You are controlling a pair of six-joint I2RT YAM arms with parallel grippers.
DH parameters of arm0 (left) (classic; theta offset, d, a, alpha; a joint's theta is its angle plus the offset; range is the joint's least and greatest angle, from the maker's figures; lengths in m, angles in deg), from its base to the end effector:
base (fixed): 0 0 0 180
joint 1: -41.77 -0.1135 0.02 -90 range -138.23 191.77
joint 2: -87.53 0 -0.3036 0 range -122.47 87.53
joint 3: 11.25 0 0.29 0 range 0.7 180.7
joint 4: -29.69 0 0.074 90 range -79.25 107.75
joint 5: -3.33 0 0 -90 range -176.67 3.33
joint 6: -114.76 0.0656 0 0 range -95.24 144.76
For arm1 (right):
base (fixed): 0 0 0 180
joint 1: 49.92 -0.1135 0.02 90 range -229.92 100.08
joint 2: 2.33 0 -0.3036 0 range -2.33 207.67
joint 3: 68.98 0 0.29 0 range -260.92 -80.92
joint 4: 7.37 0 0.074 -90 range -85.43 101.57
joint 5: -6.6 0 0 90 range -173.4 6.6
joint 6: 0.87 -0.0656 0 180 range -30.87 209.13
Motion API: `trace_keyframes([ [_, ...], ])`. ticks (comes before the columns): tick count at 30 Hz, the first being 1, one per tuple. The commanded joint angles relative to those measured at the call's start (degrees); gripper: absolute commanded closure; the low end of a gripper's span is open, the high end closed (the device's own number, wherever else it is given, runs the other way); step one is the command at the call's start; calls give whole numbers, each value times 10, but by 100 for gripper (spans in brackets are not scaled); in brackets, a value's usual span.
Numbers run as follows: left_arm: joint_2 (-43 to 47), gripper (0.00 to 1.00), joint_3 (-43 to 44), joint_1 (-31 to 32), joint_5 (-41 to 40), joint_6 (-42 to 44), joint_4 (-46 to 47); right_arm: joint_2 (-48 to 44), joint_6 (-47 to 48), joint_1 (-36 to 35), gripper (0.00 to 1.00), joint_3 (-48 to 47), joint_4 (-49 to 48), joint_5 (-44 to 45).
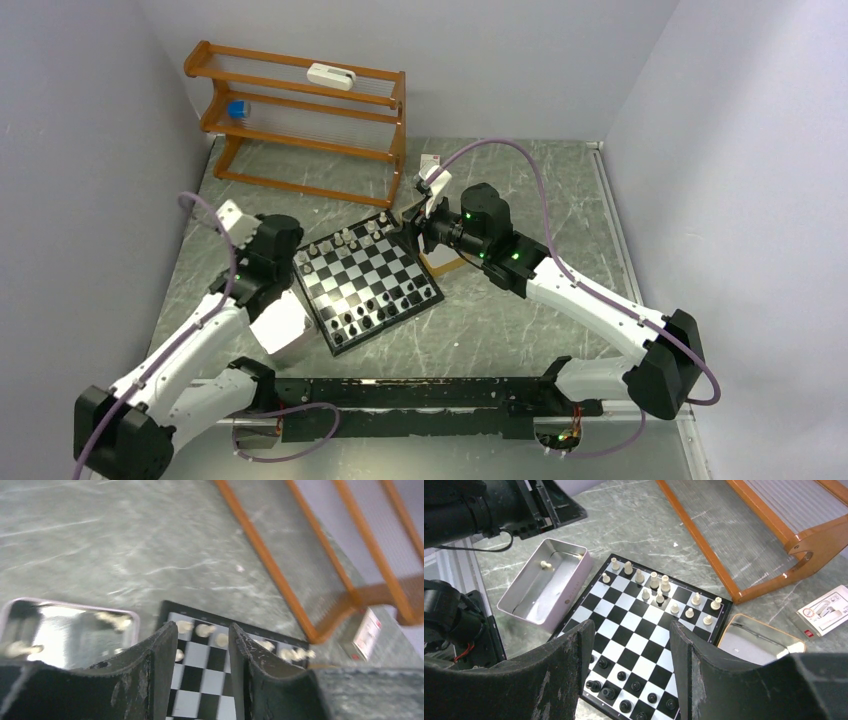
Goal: Set up the chess pieces on the board
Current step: Pick up the chess piece from the storage box.
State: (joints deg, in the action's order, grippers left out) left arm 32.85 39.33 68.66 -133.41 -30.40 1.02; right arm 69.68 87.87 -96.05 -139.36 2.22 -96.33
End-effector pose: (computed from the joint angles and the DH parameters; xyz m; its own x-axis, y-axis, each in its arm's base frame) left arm 0.2301 -0.0631 0.2761 -0.0819 -0.5891 -0.8039 -0.5311 0.7083 -0.4649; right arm 0.2330 0.2635 0.3672 -0.1536 -0.1289 -0.9797 -0.8516 0.5202 0.0651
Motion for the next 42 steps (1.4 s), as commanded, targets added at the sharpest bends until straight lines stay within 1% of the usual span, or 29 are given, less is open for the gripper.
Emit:
trace_keyframes([
  [1,36,56,3,-73,73,-146,-201,-21,-2,1,39,2,-19,-6],
  [2,42,59,-2,-93,102,-144,-203,-21,-2,1,39,2,-19,-5],
  [3,47,66,-4,-109,121,-140,-208,-22,-2,1,39,3,-18,-5],
  [4,48,70,-1,-119,128,-149,-231,-22,-2,1,39,2,-17,-5],
  [6,38,63,17,-127,111,-202,-311,-21,-1,1,39,1,-15,-4],
  [8,14,59,40,-130,89,-240,-381,-21,-2,0,39,3,-19,-6],
  [11,-28,55,63,-132,71,-255,-437,-19,-3,1,39,3,-23,-10],
  [14,-49,53,62,-134,62,-267,-466,-19,-5,1,39,3,-28,-10],
  [16,-53,52,52,-137,60,-257,-464,-18,-6,1,39,4,-29,-14],
  [18,-53,53,31,-143,56,-231,-433,-14,-3,1,39,4,-27,-8],
  [22,-61,53,5,-160,53,-234,-418,-12,-1,1,39,8,-33,0],
  [25,-70,54,-4,-183,76,-218,-384,-13,-5,1,39,11,-39,-6],
  [30,-89,55,11,-201,87,-281,-389,-17,-7,0,39,17,-43,-12],
  [32,-96,59,29,-202,73,-311,-398,-21,-6,-1,39,17,-43,-11],
  [34,-109,62,45,-202,60,-304,-380,-25,-3,-4,39,18,-43,-8],
  [37,-153,63,79,-202,61,-314,-407,-32,-1,-6,39,20,-43,-4],
  [39,-192,65,103,-202,69,-351,-459,-34,1,-7,39,21,-43,-1],
  [42,-230,69,123,-202,73,-394,-507,-37,2,-9,39,22,-45,0],
])
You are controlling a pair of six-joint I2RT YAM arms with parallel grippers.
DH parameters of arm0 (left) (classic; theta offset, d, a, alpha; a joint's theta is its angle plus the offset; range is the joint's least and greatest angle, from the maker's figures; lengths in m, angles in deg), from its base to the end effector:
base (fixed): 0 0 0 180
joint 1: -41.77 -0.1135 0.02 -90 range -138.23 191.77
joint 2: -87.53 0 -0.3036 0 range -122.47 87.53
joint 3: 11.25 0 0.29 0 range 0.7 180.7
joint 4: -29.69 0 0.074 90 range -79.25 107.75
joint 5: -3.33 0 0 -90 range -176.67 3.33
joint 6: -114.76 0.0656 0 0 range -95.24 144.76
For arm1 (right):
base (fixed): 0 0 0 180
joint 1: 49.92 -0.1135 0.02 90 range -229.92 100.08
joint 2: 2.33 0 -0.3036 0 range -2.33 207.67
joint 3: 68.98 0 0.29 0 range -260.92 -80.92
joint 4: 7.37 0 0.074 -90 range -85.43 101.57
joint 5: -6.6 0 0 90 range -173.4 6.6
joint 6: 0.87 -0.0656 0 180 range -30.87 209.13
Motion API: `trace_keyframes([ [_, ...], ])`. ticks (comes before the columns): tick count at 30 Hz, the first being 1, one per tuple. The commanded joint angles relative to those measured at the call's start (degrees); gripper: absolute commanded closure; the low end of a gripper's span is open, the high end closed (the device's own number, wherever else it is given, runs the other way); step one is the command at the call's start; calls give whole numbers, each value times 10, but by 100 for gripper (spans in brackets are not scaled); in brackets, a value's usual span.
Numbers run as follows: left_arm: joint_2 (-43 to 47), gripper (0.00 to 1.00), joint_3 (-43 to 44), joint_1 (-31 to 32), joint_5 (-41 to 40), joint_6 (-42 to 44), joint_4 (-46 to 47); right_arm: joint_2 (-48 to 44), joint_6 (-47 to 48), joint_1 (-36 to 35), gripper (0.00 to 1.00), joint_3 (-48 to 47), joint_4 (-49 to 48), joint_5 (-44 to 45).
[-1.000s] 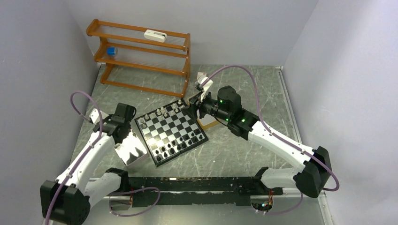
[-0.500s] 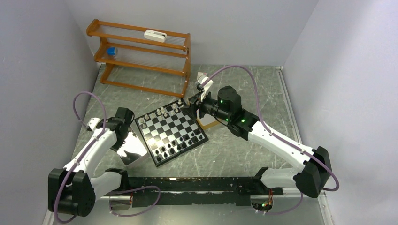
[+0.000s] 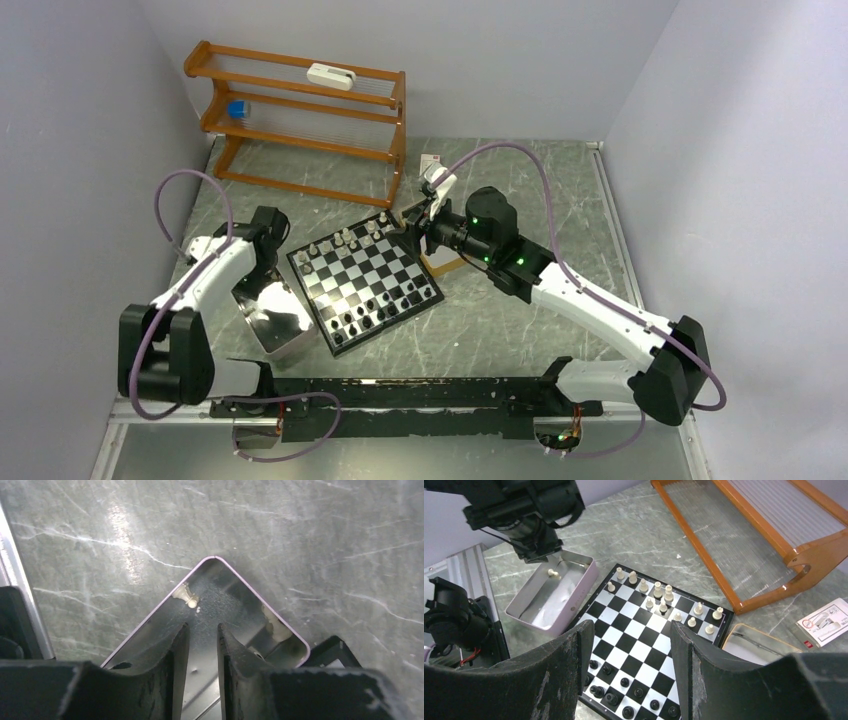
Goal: Set up the chess pieces on the board
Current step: Pick up the chess piece from the storage box.
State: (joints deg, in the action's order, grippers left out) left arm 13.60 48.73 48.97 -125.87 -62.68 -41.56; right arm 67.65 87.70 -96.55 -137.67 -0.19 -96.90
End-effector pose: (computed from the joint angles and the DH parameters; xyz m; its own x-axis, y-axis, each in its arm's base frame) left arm 0.2313 0.0126 0.2109 -0.0888 -0.7691 -0.6329 -0.9857 0.1594 -0.0555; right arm 0.2239 0.2593 0.3719 -0.1227 -0.0946 -0.9879 -0.8626 0.5024 0.0591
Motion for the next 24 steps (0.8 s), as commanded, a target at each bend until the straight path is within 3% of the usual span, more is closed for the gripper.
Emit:
trace_keyframes([
  [1,-38,71,30,-5,-3,-89,-87,-17,3,-5,39,5,-22,5],
  [7,0,72,-21,-6,-10,-140,-32,-17,5,-7,39,4,-21,3],
  [16,-62,64,-28,-6,22,-203,-4,-14,5,-7,39,2,-17,0],
  [24,-81,62,-66,-10,-19,-238,33,-16,9,-7,39,2,-13,8],
])
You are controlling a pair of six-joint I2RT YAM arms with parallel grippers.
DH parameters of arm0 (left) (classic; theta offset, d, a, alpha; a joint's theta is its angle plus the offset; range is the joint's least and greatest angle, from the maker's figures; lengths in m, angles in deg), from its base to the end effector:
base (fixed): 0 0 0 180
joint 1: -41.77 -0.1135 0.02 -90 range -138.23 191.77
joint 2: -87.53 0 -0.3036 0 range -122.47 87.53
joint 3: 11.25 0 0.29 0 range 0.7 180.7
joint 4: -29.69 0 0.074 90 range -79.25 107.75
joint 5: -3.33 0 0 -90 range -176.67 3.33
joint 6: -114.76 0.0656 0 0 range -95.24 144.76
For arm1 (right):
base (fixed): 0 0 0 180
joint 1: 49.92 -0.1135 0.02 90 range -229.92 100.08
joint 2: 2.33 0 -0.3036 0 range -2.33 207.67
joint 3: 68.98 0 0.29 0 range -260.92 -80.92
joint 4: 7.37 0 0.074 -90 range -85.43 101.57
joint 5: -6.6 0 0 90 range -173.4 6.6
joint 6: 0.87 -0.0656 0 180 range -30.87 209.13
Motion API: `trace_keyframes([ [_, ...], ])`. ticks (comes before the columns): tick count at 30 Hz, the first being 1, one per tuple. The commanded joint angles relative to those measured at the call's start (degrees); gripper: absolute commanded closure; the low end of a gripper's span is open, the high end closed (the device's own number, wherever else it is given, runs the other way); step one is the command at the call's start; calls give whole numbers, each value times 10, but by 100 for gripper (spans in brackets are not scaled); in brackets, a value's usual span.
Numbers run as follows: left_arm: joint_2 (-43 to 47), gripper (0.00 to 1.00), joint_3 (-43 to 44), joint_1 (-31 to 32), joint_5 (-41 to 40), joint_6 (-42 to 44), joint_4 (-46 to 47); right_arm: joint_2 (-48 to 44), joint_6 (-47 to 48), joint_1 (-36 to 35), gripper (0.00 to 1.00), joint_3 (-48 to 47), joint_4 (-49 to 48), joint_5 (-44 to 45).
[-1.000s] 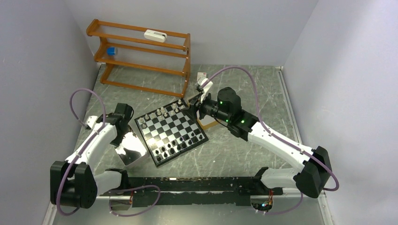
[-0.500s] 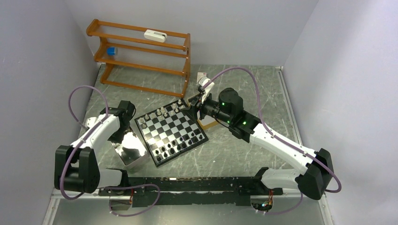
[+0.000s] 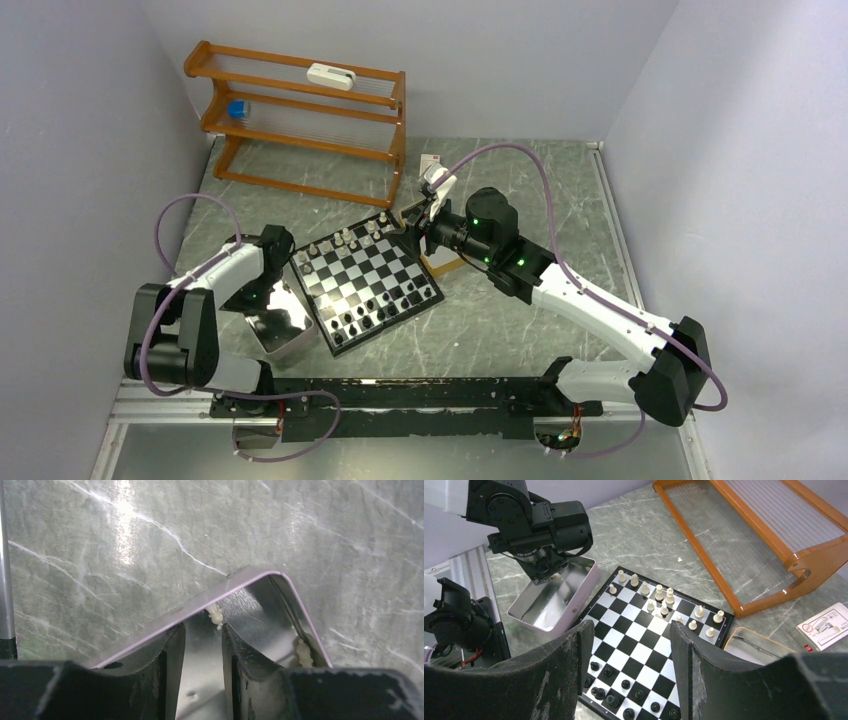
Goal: Set up the chess pieces on the board
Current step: Pick up the chess piece from the storage box.
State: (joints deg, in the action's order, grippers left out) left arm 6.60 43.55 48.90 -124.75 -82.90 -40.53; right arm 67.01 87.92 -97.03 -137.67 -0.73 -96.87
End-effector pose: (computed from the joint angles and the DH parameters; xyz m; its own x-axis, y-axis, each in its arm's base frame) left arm 0.2219 0.0130 0.1607 0.1416 -0.7736 -0.6176 -0.9899 -0.1168 -0.0806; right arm 0.2199 0.2592 0.3768 -0.1047 -0.0825 -0.9911 -0.8677 0.4944 0.0505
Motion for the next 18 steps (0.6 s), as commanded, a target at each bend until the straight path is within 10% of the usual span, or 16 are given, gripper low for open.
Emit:
trace_keyframes([
  [1,-15,62,-15,-12,-32,-37,25,-10,7,-2,39,2,-8,9],
  [18,-58,61,-5,-25,-47,-44,41,4,8,-3,39,0,-9,6],
])
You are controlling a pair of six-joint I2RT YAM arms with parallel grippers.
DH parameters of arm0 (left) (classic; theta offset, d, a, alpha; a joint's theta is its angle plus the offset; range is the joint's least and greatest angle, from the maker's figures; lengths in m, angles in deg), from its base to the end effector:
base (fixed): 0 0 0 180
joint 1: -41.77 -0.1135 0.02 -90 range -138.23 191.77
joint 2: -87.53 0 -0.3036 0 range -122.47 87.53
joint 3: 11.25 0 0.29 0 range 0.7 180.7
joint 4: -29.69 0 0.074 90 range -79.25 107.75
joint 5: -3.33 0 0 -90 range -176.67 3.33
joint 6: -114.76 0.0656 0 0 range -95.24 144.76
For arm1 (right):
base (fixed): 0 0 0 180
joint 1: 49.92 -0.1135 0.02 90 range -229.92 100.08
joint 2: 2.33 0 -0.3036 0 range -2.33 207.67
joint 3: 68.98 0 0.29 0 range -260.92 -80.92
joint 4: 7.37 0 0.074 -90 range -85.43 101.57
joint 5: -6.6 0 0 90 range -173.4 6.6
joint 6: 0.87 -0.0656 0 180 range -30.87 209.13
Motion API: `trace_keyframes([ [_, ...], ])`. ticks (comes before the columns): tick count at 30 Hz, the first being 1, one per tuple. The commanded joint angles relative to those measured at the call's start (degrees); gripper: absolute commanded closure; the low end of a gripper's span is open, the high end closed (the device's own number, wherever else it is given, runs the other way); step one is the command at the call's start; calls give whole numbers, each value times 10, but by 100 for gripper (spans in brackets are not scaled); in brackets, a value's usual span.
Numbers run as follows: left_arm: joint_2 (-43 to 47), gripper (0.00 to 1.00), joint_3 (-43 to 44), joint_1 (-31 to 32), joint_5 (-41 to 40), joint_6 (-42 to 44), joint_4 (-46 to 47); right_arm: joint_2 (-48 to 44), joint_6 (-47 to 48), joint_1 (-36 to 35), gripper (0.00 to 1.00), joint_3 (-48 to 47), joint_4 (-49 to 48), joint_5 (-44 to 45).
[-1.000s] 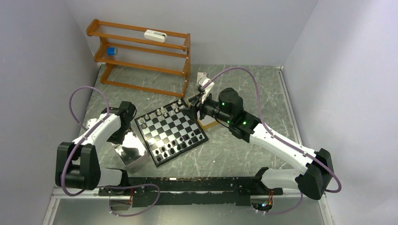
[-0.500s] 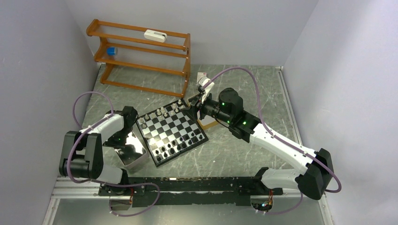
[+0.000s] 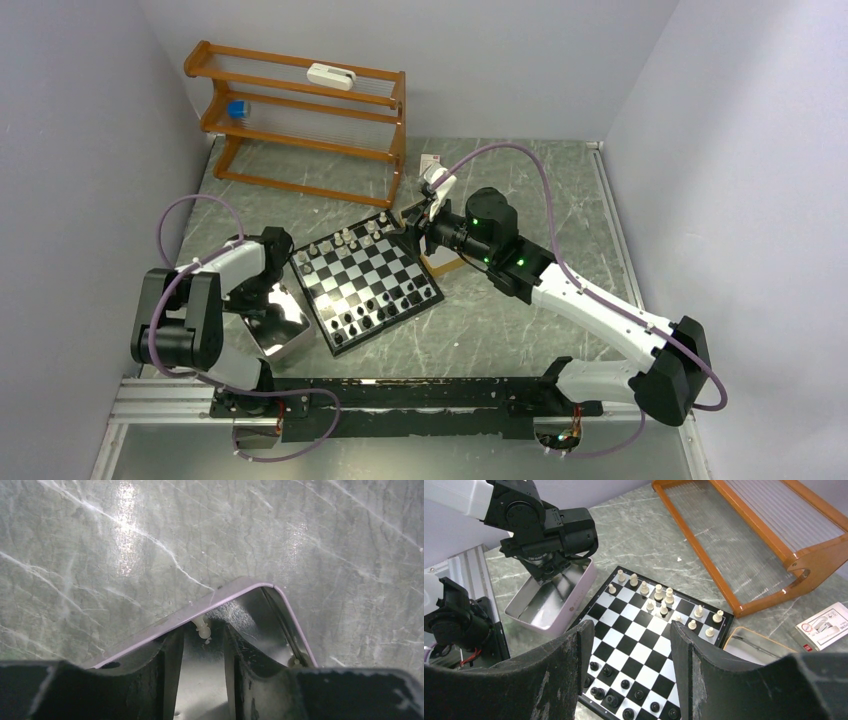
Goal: Set up the chess pieces on the board
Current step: Pick up the chess piece from the storage box.
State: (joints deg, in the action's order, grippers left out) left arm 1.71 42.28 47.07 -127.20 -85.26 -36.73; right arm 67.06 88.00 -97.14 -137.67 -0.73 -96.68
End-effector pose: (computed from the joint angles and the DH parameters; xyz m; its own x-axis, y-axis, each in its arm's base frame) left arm 0.2272 0.0217 0.1389 0.1789 -0.7338 -0.6554 -0.9823 -0.1702 -0.0776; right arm 0.2197 0.2597 0.3765 -0.1039 -0.0840 -0.9910 -0.8672 0.4956 0.0489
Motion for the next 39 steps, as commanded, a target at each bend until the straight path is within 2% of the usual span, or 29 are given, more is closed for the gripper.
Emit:
trace_keyframes([
  [1,-10,62,7,-6,-22,-23,2,5,6,-2,39,1,-9,5],
  [6,-15,70,3,-6,-18,-31,9,5,6,-1,39,1,-9,4],
  [12,-16,93,15,-6,-13,-27,0,7,6,-1,39,3,-12,3],
  [13,-14,95,21,-6,-11,-26,-8,7,6,-1,39,3,-13,2],
  [19,13,95,61,-6,7,-7,-71,8,7,-1,39,4,-15,3],
  [24,47,95,89,-6,36,51,-92,9,7,-1,39,2,-8,8],
  [27,68,95,106,-6,53,129,-84,7,7,-1,39,-1,-4,7],
  [32,94,95,133,-6,89,325,-34,7,0,-2,39,-7,6,27],
  [37,149,95,127,-4,129,518,64,4,-6,-2,38,-4,3,45],
  [39,179,95,123,-4,168,617,126,6,-17,-2,38,-6,4,51],
])
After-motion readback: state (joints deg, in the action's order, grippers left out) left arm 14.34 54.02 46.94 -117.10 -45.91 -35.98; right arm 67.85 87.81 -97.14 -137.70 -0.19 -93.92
